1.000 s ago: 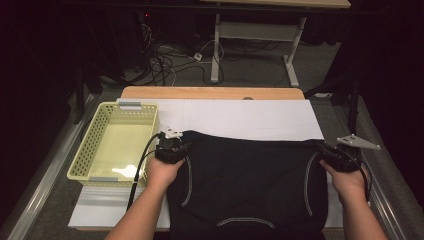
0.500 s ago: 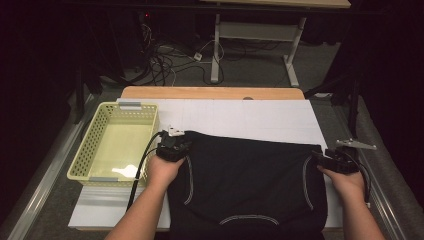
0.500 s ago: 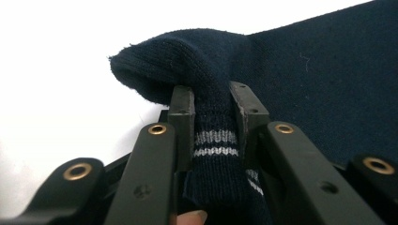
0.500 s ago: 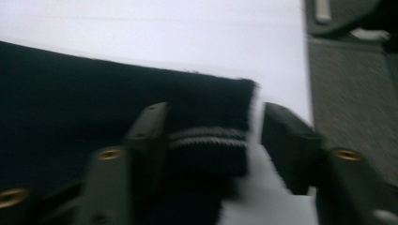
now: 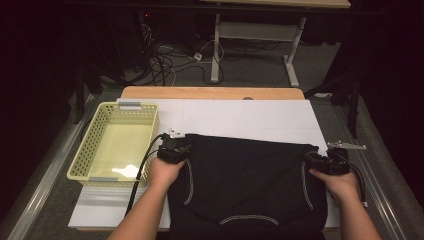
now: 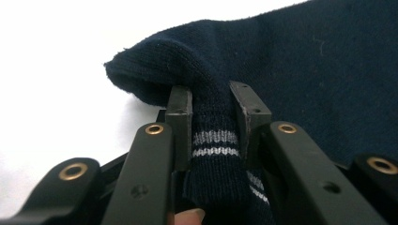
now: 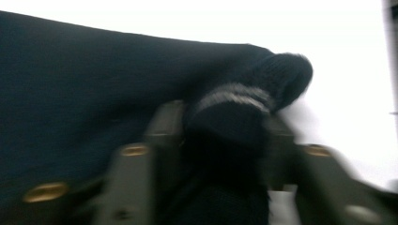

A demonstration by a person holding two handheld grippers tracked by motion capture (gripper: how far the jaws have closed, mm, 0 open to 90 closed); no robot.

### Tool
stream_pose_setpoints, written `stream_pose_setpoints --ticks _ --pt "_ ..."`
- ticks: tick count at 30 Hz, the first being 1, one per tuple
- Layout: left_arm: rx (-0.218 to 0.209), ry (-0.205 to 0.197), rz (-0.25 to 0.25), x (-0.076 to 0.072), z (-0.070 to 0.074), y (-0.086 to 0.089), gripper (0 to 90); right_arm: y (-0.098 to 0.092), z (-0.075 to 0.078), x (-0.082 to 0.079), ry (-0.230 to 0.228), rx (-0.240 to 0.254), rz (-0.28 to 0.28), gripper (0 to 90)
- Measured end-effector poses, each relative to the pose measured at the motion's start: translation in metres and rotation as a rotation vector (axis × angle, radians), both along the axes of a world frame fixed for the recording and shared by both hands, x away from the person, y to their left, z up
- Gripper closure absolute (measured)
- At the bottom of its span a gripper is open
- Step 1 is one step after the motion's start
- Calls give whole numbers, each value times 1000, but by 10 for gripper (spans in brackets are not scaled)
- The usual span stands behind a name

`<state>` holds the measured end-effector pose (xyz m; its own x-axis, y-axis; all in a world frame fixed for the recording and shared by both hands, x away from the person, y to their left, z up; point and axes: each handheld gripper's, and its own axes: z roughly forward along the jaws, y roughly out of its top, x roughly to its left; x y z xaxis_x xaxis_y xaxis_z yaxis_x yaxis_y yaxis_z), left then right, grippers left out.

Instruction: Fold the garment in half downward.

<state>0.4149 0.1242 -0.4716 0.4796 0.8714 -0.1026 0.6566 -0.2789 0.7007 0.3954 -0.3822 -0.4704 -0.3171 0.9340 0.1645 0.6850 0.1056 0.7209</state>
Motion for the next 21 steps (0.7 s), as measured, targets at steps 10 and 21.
stream_pose_setpoints --ticks 10,21 --pt "-2 -52 -17 -6 6 1 720 10 9 -7 -130 -101 18 774" --pt "-11 -125 14 4 42 5 726 16 71 21 -297 -158 -25 791"
